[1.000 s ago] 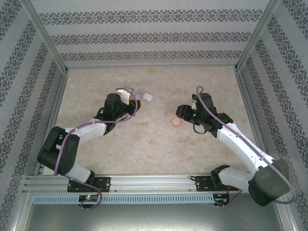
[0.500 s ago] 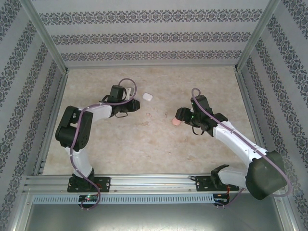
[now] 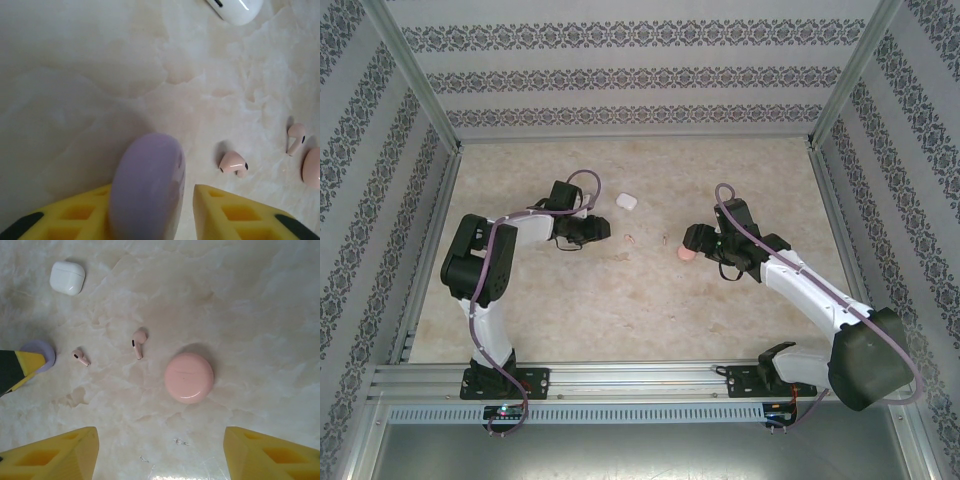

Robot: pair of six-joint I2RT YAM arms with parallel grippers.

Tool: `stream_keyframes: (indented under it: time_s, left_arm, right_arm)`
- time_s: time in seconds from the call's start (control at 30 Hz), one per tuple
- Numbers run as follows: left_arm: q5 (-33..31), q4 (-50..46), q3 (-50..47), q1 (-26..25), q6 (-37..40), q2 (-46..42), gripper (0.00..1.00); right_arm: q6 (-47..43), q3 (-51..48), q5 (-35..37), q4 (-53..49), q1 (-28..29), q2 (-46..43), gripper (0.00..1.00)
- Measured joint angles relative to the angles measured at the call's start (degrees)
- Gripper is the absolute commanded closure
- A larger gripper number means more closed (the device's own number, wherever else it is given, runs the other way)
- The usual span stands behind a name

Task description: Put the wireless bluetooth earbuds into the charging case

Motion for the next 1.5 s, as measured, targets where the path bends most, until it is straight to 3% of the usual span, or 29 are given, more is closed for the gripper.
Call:
stream_keyframes:
  time_s: [0.17,0.4,0.63,0.97,1.17,1.23,1.33,1.5]
  left_arm:
    - [-0.6,-0.9,0.3,0.1,0.2,-0.5,0.47]
    - [-6.8,-4.5,0.1,2.0,1.2,-4.0,0.42]
    - [-12.1,-5.7,-0.5,2.8,2.5,-14.6,0.41]
    - [-13.5,-3.4,-4.7,2.8,2.9,-30.0,0.37]
    - [-15.0,-1.9,-5.1,2.8,3.1,-34.2,0.22]
    - [-15.5,-1.6,-5.6,2.8,3.1,-35.5,0.21]
    - [-16.0,-1.0,-6.6,2.9,2.7,-37.4,0.00]
    - [-18.1,-0.3,-7.9,3.0,1.7,-40.9,0.01]
  right_arm:
    - [0.0,0.5,0.4,-0.3,0.0,0.0,0.30]
    - [-0.1,1.3,2.1,-1.3,0.0,1.6,0.29]
    - [-1.6,3.1,4.7,-3.4,1.2,6.9,0.28]
    - [-2.4,9.7,9.5,-7.2,3.9,18.1,0.28]
    - [-1.2,14.7,11.2,-9.8,4.6,23.6,0.28]
    - [-0.8,16.1,11.4,-10.4,4.6,25.1,0.29]
    - [0.0,17.7,11.6,-10.9,4.6,27.4,0.28]
    - [0.6,19.0,11.6,-11.4,4.9,30.4,0.29]
